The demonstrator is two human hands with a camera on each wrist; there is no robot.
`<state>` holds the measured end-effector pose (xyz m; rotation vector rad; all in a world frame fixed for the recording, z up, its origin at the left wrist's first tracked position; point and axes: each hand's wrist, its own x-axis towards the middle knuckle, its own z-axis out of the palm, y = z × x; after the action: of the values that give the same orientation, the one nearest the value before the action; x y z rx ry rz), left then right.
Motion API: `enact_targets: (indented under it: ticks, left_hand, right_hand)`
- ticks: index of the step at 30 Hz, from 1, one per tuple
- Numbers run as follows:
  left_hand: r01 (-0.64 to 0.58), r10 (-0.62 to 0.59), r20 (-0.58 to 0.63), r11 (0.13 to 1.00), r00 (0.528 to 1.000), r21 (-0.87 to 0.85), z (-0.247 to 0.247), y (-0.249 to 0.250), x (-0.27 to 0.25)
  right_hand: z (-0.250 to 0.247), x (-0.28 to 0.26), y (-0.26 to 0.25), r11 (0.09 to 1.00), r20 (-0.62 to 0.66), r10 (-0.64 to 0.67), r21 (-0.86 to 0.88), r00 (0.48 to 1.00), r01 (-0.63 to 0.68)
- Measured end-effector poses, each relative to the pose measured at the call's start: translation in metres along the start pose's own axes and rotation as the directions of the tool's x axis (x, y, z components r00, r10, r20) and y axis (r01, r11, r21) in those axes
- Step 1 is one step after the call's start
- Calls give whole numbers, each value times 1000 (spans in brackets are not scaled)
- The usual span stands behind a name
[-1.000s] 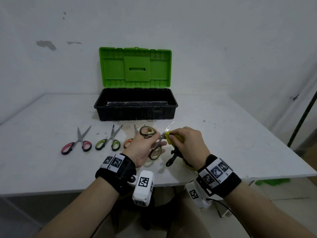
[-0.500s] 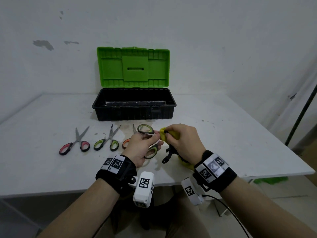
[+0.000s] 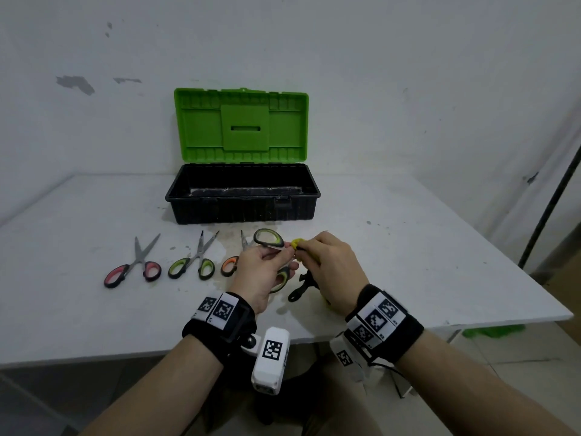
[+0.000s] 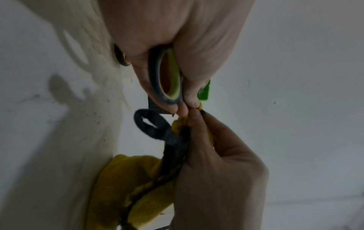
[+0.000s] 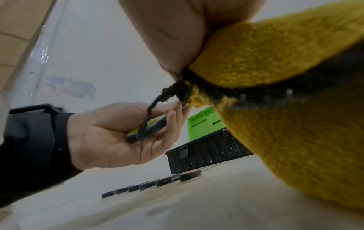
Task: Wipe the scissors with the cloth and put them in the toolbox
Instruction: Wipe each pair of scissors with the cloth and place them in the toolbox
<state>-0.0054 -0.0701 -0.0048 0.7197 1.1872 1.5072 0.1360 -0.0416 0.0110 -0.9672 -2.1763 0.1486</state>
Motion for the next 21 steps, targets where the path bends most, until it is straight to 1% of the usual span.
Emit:
enact_targets:
  ticks: [2, 4, 6, 7, 9, 13, 16, 18, 21]
  left_hand:
    - [-1, 1, -11, 1000, 1000, -8, 1, -1, -1]
    - [8, -8, -30, 1000, 1000, -8, 0, -2, 0]
    - [11, -11, -49, 1000, 999, -1, -3, -2, 0]
    - [9, -9, -51, 1000, 999, 0, -4, -1, 0]
    - [-6, 7, -48, 1000, 999, 8, -6, 1, 0]
    - [-61, 62, -49, 998, 997, 25, -5, 6, -1]
    - [-103, 106, -68, 994, 992, 46, -2, 7, -2]
    - [-132, 141, -80, 986, 987, 105, -1, 7, -4]
    - [-175, 200, -83, 955, 976, 239, -1, 7, -7]
  right_hand:
    - [-2, 2, 3, 999, 19, 35, -1, 999, -35]
    - [-6, 9, 11, 993, 34, 114, -19, 993, -113]
    - [-13, 16, 21, 982, 16, 189, -11, 982, -189]
    - [-17, 18, 25, 979, -7, 206, 0, 979, -206]
    - [-22, 18, 24, 982, -38, 187, 5, 982, -187]
    - [-19, 6, -4, 997, 62, 71, -24, 995, -70]
    - [-11, 2, -13, 999, 64, 37, -12, 997, -36]
    - [-6, 2, -13, 1000, 40, 29, -13, 999, -28]
    - [-3, 5, -15, 1000, 22, 3, -28, 1000, -3]
